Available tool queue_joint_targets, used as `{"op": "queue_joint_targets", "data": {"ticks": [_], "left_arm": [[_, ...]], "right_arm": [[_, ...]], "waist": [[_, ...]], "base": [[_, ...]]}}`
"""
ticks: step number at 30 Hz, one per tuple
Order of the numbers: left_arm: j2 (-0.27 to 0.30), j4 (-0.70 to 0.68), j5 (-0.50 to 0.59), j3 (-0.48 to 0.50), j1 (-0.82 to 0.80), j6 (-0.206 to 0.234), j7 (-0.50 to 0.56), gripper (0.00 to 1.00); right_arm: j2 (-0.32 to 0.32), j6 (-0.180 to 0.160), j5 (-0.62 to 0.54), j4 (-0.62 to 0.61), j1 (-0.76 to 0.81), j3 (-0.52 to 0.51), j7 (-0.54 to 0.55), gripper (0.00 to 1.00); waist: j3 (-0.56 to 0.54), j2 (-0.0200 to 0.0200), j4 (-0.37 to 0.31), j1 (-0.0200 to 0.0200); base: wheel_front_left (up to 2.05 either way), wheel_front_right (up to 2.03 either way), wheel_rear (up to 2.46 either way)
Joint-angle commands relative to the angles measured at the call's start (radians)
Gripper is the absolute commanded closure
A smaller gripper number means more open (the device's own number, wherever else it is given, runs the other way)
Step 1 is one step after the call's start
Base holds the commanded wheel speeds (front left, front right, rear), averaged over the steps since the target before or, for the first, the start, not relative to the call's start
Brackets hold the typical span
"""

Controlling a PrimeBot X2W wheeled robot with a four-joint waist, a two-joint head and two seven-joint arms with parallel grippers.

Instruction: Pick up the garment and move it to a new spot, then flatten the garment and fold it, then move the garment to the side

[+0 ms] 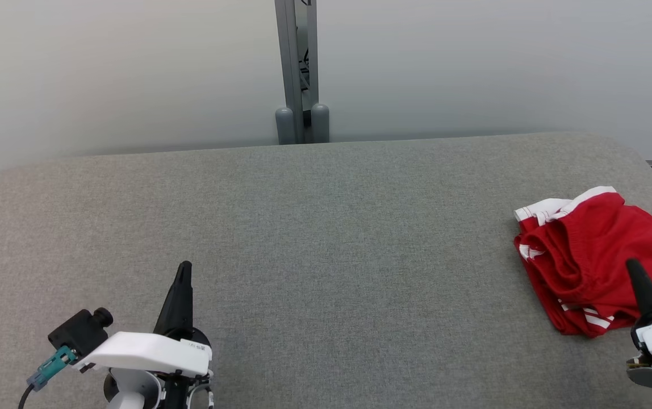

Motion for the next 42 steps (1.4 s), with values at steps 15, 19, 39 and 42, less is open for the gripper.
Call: {"op": "queue_joint_targets", "data": {"ticks": [15, 19, 39, 42], "left_arm": [[-0.020, 0.039, -0.183, -0.001, -0.082, -0.048, -0.021, 1.00], [-0.026, 0.050, -0.223, -0.003, -0.092, -0.058, -0.025, 1.00], [-0.049, 0.099, -0.400, -0.009, -0.137, -0.099, -0.043, 1.00], [-0.050, 0.104, -0.417, -0.009, -0.142, -0.104, -0.044, 1.00]], "right_arm": [[-0.028, 0.002, 0.182, 0.062, -0.080, -0.064, 0.066, 1.00], [-0.032, 0.002, 0.220, 0.081, -0.092, -0.077, 0.080, 1.00], [-0.048, 0.002, 0.395, 0.152, -0.149, -0.133, 0.143, 1.00], [-0.050, 0.002, 0.410, 0.158, -0.154, -0.137, 0.148, 1.00]], "waist": [[0.004, 0.0000, 0.006, 0.0000], [0.005, 0.0000, 0.008, 0.0000], [0.010, 0.0000, 0.016, 0.0000], [0.011, 0.0000, 0.017, 0.0000]], "base": [[0.00, 0.00, 0.00], [0.00, 0.00, 0.00], [0.00, 0.00, 0.00], [0.00, 0.00, 0.00]]}}
